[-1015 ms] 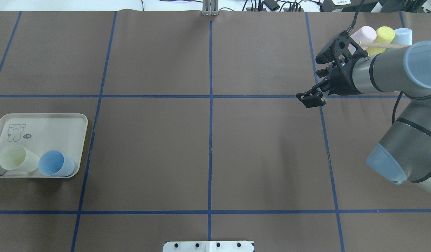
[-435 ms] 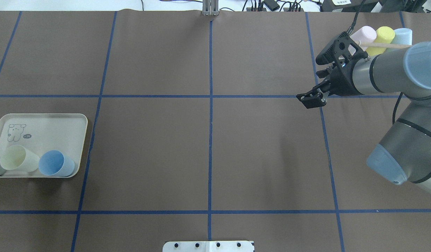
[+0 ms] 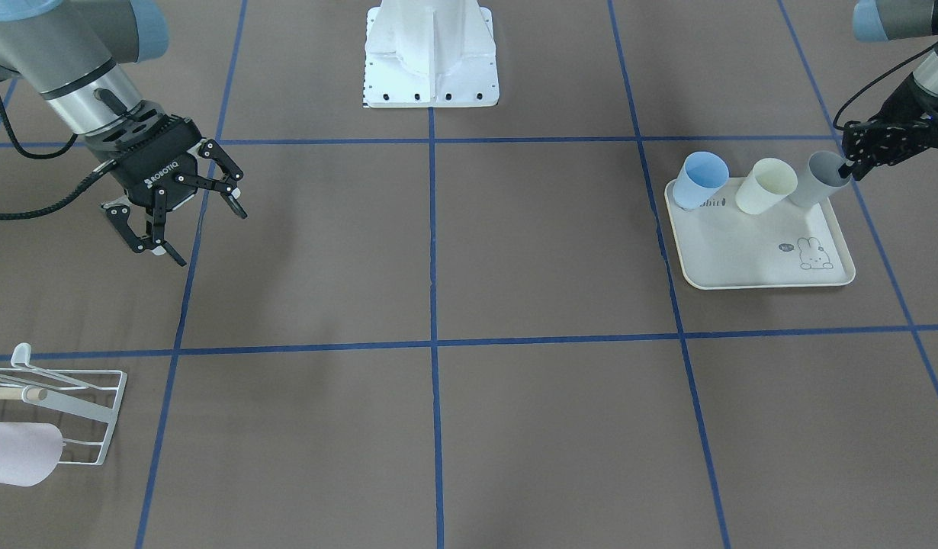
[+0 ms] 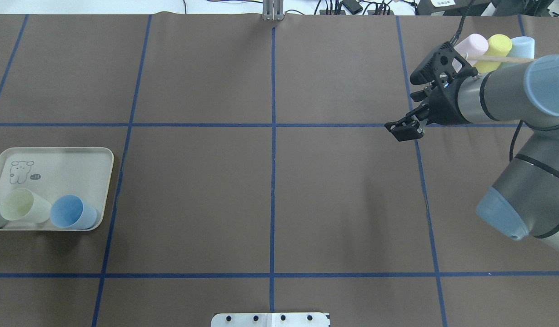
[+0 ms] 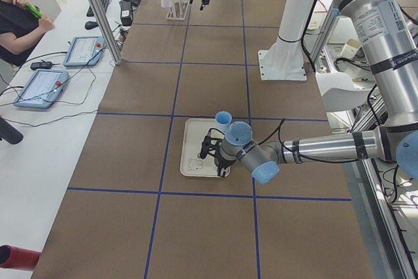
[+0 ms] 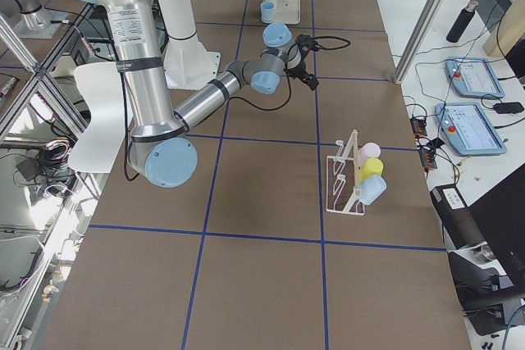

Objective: Transfer IKEA cup to right arm and place on rack

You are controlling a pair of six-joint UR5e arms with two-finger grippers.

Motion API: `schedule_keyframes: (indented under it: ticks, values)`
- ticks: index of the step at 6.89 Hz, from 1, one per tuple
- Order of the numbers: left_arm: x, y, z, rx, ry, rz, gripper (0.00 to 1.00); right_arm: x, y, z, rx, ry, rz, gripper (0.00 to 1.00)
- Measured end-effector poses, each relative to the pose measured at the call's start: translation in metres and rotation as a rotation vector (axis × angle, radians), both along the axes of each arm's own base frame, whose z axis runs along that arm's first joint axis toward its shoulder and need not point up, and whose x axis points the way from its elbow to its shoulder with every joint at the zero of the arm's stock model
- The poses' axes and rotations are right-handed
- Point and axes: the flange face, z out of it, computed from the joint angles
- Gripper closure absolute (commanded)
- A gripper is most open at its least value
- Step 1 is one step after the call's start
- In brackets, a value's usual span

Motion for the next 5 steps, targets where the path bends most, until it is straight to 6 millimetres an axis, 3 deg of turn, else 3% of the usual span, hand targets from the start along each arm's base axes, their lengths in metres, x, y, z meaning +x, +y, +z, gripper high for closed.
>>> schedule_keyframes:
  ticks: [1, 5]
  values:
    - [0.0004, 0.0002, 0.0003, -0.001, 0.0, 0.001, 0.98, 0.0001, 0.0002, 0.0004, 0.001, 0.0, -0.001, 0.0]
    - [-0.0002, -0.0029, -0.0072, 0.029, 0.001, 0.009, 1.0, -0.0034, -0.0004, -0.0015, 0.012, -0.001, -0.01, 0.0]
